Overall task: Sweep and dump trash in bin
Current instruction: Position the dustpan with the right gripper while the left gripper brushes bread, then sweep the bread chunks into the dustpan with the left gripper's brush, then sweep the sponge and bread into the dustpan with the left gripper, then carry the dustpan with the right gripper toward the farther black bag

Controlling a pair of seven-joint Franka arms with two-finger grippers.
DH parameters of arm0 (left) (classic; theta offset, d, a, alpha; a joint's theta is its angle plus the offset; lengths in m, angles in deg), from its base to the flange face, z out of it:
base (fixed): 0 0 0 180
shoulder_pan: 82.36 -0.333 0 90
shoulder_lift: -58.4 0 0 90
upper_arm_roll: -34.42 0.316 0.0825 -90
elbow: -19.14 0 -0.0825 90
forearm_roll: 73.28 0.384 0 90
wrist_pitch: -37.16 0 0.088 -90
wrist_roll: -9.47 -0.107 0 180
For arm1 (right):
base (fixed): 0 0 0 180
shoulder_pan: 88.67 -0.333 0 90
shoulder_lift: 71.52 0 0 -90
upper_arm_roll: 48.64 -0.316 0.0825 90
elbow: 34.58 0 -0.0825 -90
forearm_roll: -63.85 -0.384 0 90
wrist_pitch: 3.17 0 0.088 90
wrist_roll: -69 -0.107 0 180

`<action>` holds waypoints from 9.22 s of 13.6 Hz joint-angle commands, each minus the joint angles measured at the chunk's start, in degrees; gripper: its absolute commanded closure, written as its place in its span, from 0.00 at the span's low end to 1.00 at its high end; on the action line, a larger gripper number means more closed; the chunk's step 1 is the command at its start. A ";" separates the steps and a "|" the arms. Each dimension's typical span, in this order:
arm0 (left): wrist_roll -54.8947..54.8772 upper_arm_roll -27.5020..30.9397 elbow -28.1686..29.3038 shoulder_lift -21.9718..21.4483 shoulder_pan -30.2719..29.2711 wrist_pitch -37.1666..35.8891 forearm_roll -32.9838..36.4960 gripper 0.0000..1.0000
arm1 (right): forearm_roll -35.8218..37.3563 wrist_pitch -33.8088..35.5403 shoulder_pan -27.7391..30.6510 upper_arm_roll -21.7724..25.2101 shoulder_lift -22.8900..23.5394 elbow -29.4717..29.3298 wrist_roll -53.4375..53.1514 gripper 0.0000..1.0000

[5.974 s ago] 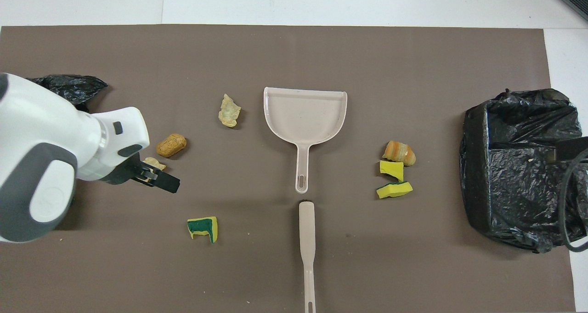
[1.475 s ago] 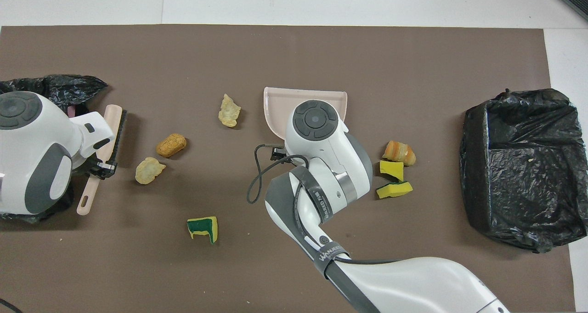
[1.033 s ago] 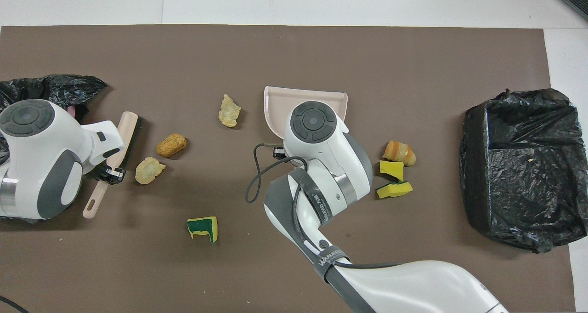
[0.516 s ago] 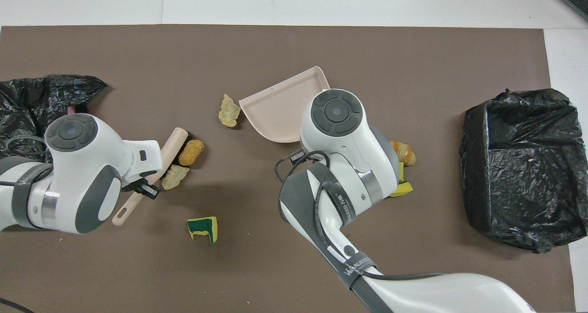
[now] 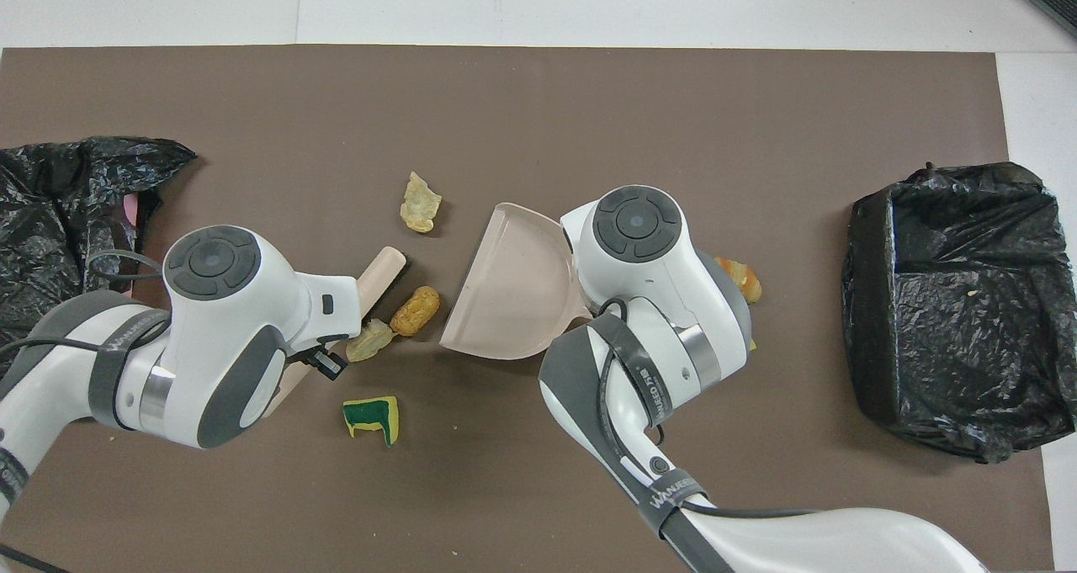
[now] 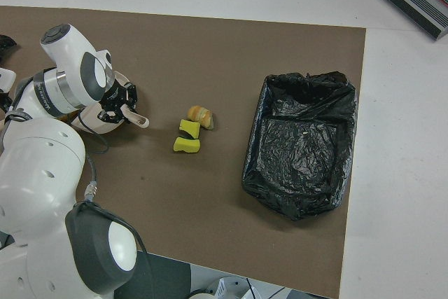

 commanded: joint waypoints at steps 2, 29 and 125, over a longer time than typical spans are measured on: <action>-0.19 0.47 -11.37 6.12 -2.12 -2.97 -1.08 1.00 | 1.27 -0.34 0.99 -0.29 -1.30 2.76 11.43 1.00; -18.94 0.65 -20.28 10.62 3.06 -15.70 1.65 1.00 | 5.93 -2.28 -4.72 -0.29 -7.02 11.82 -0.49 1.00; 24.50 1.09 3.36 -1.15 2.36 4.06 -14.18 1.00 | 5.67 0.97 4.14 -0.21 -15.43 11.38 5.56 1.00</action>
